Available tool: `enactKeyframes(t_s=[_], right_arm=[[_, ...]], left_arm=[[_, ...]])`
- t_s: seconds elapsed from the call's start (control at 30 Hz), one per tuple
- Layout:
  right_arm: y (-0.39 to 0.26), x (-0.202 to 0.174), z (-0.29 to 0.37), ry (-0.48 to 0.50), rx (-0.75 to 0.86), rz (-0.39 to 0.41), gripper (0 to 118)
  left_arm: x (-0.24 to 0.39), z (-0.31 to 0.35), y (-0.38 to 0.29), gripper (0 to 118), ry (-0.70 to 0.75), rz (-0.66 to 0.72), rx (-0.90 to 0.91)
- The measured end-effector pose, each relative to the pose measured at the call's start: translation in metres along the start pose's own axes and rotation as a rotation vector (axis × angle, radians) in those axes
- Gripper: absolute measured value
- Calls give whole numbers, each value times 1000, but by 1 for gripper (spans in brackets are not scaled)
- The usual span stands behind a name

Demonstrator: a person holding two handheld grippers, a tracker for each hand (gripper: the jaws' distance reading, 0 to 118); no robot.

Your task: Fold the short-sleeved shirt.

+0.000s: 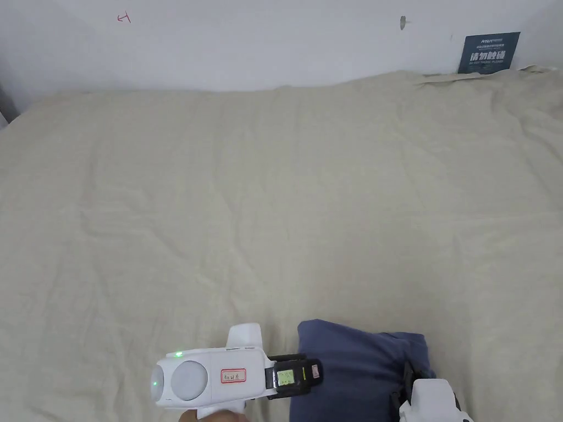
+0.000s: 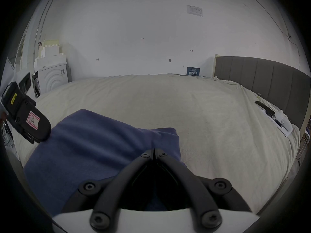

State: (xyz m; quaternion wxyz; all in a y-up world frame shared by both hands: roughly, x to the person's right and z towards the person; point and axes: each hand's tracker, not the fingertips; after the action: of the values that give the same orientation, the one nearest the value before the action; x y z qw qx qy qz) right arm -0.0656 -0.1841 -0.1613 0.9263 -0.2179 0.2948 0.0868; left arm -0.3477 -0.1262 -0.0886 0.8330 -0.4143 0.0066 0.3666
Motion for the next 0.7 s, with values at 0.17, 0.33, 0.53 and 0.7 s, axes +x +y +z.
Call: enactKeyframes(t_s=[0.17,0.33,0.53,0.7], right_arm=[[2,0,2,2,-3,-7,0],[1,3,1,9,-8,-5,0],[8,6,5,29,-18,4,0],[36,13,25,54,54,-11,0]], left_arm=[[-6,-22,8,86,-79,50,-91],[-2,-33,11,84,-102,19,-134],[2,-35,10,31,-75,-11,-168],[17,-31,2,18,-13,-90,-124]])
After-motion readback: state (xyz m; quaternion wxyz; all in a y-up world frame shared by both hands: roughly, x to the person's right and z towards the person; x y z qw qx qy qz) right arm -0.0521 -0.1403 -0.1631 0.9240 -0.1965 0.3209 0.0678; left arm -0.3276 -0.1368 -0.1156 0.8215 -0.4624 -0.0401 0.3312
